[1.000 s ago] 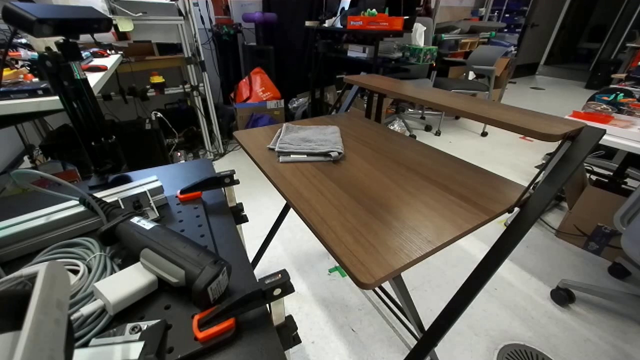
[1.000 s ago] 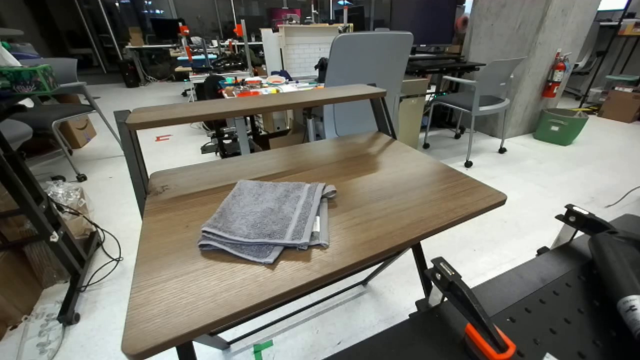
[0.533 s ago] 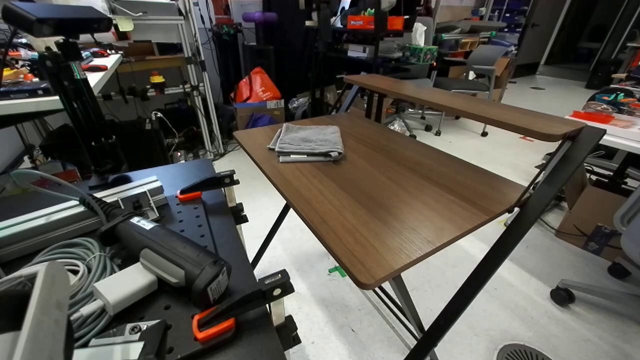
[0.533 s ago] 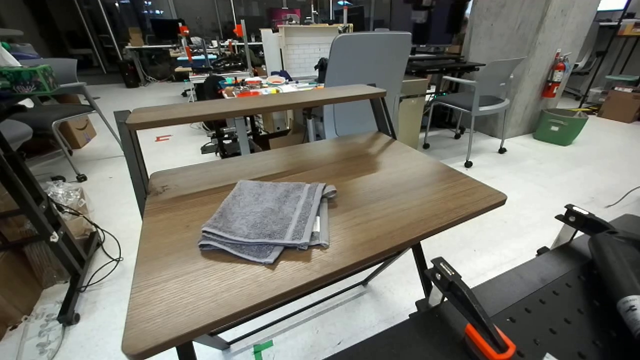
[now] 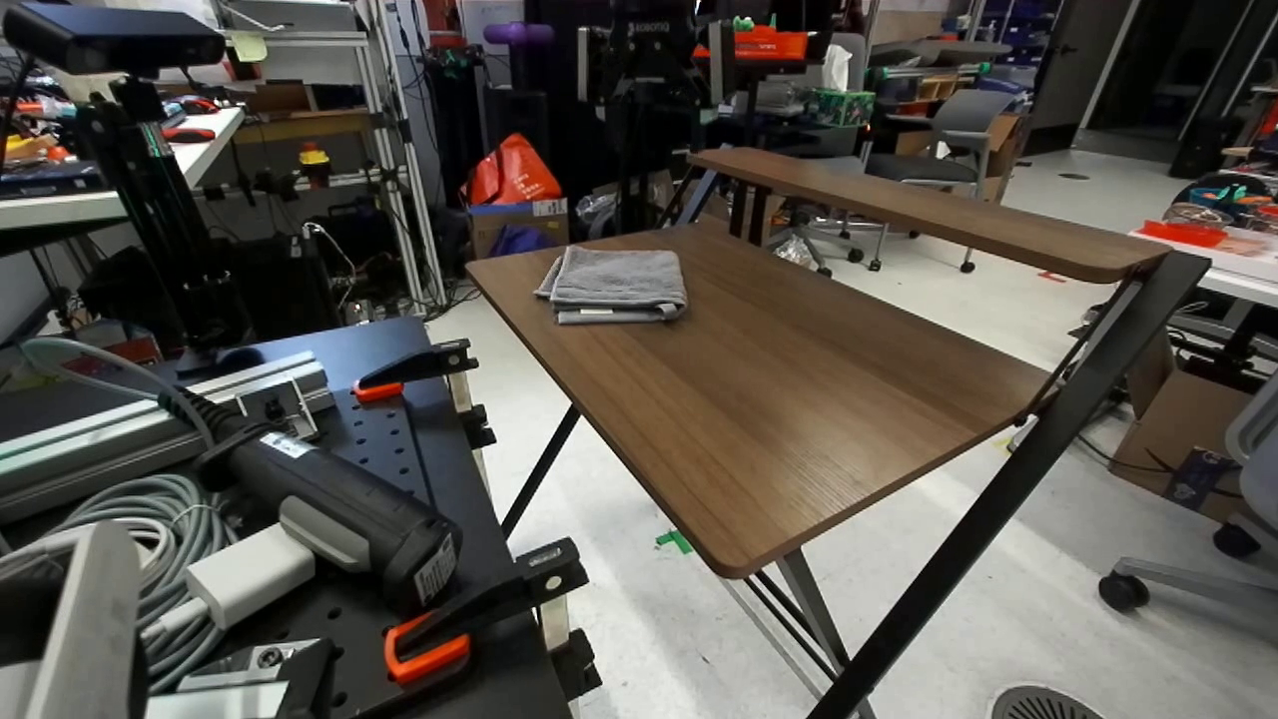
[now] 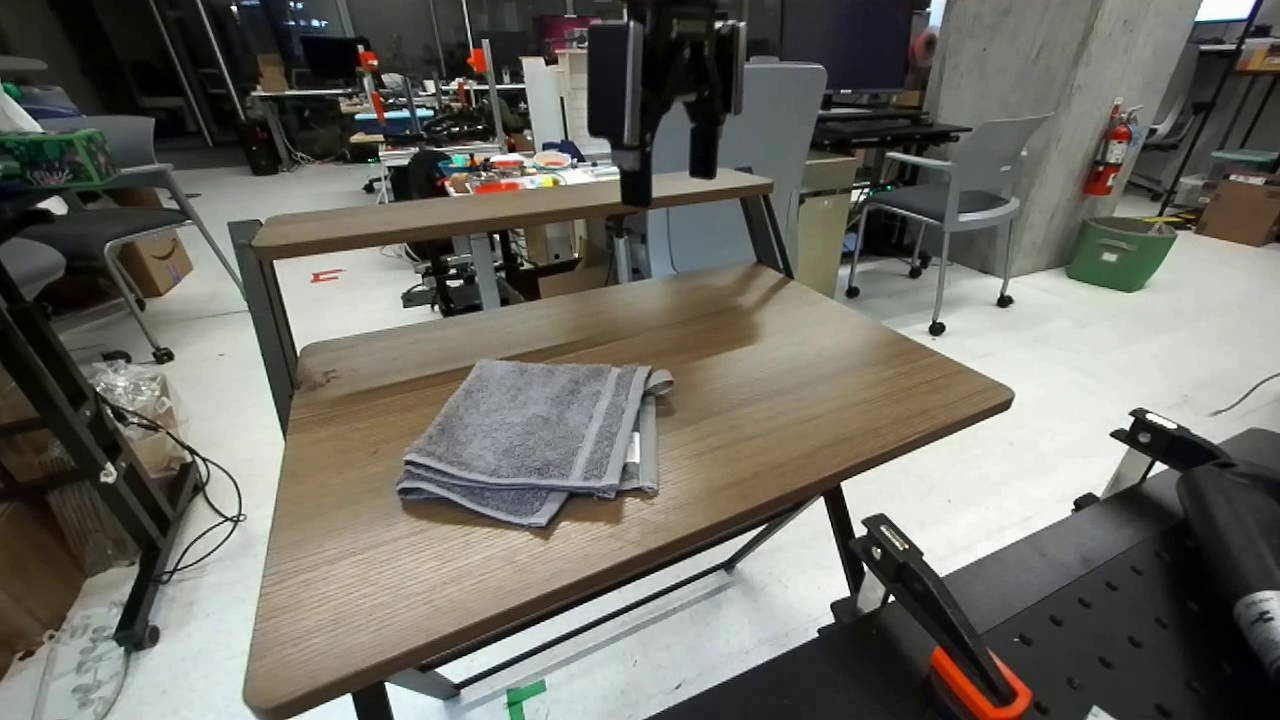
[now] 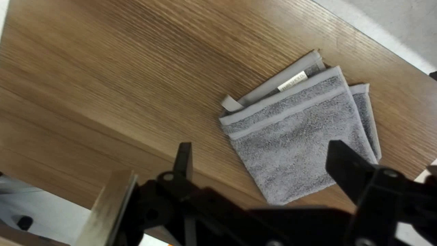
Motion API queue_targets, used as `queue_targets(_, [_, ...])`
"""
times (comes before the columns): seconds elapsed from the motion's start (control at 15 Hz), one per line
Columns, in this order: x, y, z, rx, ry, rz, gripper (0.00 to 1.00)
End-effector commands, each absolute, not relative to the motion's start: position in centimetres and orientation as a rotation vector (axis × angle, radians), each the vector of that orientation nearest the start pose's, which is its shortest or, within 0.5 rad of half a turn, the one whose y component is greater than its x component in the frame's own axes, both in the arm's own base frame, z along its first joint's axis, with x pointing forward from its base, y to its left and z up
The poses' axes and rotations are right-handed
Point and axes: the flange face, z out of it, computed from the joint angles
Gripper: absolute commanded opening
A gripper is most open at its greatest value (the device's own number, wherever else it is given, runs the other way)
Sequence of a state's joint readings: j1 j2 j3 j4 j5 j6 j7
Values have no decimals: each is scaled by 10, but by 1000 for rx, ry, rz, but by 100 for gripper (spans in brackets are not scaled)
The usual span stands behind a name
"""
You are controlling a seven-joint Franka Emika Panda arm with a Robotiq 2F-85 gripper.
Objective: Move the towel to the right
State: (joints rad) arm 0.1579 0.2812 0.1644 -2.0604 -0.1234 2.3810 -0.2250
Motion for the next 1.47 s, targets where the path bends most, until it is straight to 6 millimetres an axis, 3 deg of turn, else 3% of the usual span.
queue_targets(0.0, [595,218,255,-2947,-1081,-1,100])
queue_targets(0.33, [611,246,184,-2879,-1201,109,100])
queue_targets(0.6, [616,256,148,-2866,-1280,190,100])
queue_targets(1.0, [618,260,119,-2852,-1367,301,100])
queue_targets(1.4, [628,241,110,-2874,-1368,314,100])
